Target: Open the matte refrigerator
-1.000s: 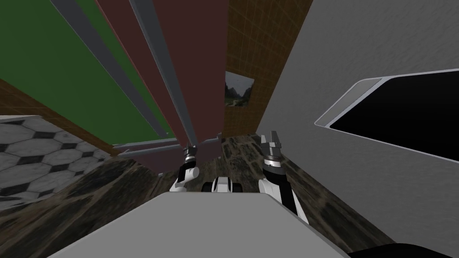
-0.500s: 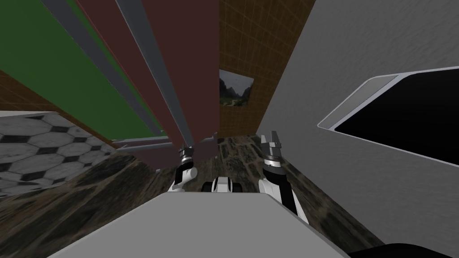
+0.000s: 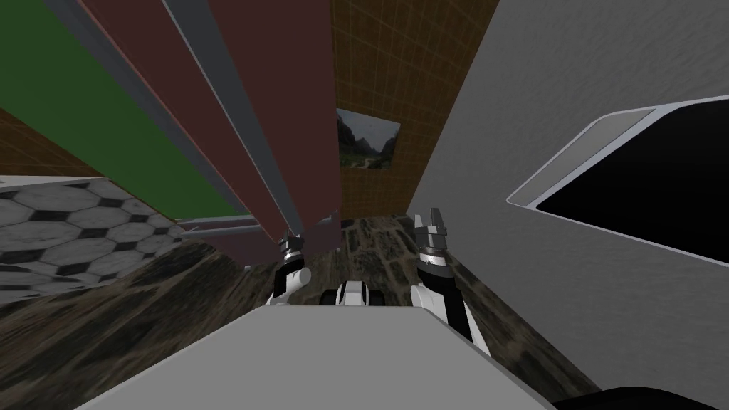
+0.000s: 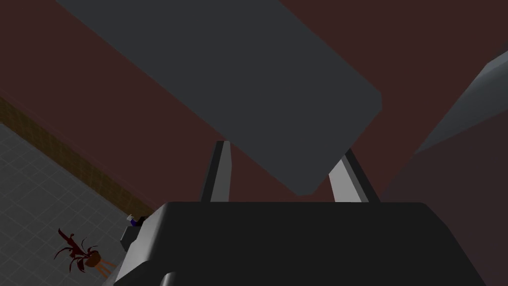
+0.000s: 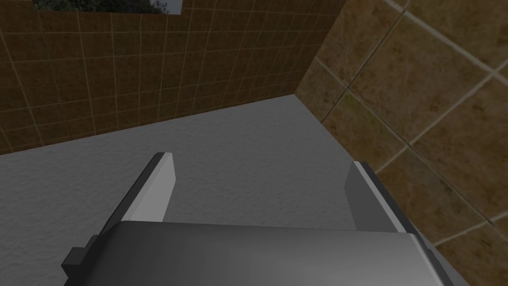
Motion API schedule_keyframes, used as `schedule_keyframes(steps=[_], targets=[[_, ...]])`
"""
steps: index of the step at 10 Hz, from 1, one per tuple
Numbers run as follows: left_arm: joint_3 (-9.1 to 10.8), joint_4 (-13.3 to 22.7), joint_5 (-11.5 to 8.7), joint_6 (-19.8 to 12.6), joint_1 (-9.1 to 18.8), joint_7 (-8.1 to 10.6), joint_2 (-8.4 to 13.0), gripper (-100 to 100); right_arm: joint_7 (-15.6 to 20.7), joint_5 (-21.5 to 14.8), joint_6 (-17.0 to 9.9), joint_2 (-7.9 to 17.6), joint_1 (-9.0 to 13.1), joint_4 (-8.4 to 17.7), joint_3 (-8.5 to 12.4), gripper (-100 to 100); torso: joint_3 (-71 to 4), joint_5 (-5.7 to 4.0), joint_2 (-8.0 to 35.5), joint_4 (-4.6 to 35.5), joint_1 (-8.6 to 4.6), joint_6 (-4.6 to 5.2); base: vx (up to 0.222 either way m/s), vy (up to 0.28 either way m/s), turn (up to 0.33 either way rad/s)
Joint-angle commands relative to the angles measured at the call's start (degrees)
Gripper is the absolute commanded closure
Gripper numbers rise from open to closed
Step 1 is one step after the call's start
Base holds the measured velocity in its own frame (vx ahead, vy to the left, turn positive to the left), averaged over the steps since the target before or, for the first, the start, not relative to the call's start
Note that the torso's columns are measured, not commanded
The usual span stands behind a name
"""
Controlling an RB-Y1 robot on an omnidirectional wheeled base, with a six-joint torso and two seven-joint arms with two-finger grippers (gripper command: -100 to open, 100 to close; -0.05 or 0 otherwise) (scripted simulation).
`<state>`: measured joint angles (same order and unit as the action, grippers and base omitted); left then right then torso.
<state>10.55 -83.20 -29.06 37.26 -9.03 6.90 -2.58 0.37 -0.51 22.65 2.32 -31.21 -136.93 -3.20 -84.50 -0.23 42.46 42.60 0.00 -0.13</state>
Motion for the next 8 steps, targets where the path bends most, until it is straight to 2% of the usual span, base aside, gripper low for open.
schedule_keyframes(steps=[1,2,3,4,5,8], targets=[[2.32,-1.34,-2.24,1.19,-1.04,-1.26,0.35,100,0.00,0.00,0.00,-0.01,-0.01,0.00,-0.01,0,-0.04,-0.08,-0.04,-0.08,-0.41,-0.08,0.149,-0.311,0.157],[2.32,-1.34,-2.24,1.19,-1.04,-1.26,0.35,100,0.00,0.00,0.01,-0.01,-0.01,-0.01,-0.01,0,-0.06,-0.13,-0.12,-0.08,-0.56,0.14,0.099,-0.214,0.104],[3.18,-1.88,-3.13,1.54,-1.55,-1.77,0.40,100,0.00,0.00,0.00,0.00,0.00,-0.01,0.00,0,-0.07,-0.05,-0.14,-0.06,-0.27,0.50,0.046,-0.199,0.042],[4.04,-2.42,-4.03,1.89,-2.07,-2.29,0.45,100,0.00,0.00,0.00,0.00,0.00,0.00,0.00,0,-0.05,-0.03,-0.08,-0.05,-0.27,0.44,0.060,-0.257,0.082],[4.04,-2.42,-4.03,1.89,-2.07,-2.29,0.45,100,0.00,0.00,0.00,-0.01,0.00,0.00,-0.01,0,-0.06,-0.07,-0.11,-0.07,-0.44,0.32,0.070,-0.216,0.068],[6.61,-4.05,-6.71,2.93,-3.62,-3.85,0.60,100,0.00,0.00,0.00,-0.01,-0.01,-0.01,-0.01,0,-0.18,-0.20,-0.28,-0.05,-0.51,0.31,0.111,-0.255,0.100]])
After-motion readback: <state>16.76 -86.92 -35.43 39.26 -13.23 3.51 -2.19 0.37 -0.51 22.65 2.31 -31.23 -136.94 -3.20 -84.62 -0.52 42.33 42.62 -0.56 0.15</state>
